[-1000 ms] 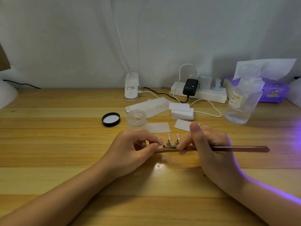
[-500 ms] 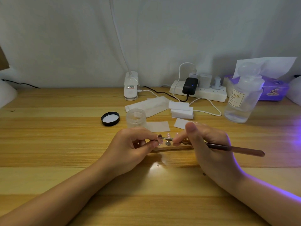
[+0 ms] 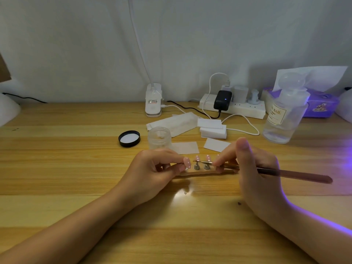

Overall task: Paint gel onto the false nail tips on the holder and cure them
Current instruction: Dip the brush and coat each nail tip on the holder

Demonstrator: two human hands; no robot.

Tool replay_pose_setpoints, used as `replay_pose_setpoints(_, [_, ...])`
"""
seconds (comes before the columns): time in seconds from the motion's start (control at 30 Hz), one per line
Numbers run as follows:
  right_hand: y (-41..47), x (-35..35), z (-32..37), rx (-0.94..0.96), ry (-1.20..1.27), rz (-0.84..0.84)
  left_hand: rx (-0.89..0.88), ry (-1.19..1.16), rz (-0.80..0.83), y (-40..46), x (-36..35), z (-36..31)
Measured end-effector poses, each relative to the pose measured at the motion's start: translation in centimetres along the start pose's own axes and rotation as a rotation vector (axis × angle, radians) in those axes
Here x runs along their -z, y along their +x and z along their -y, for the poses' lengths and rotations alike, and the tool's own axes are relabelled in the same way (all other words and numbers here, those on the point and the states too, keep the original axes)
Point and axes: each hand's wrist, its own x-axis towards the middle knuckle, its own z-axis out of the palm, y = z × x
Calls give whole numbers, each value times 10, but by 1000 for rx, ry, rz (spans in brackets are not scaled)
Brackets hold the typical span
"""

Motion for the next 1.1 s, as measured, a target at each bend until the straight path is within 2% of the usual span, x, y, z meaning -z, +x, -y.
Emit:
replay_pose_setpoints(0.2, [2,-3,-1,98,-140,74,18,2,12,0,0,-1])
replay_pose_setpoints(0.5, [-3,-1,-4,13,-36,103,36,10,-9,-1,0,-1])
replay_pose_setpoints(0.6, [-3,1,-3,0,20,62,29,21,-9,-1,-1,-1])
replay_pose_setpoints(0.77, [1,-3,-1,155,-160,67,27,-6,18,-1,0,-2])
replay_pose_setpoints(1.1, [1,-4,-5,155,-178,72,51,-45,14,-2,1,-1])
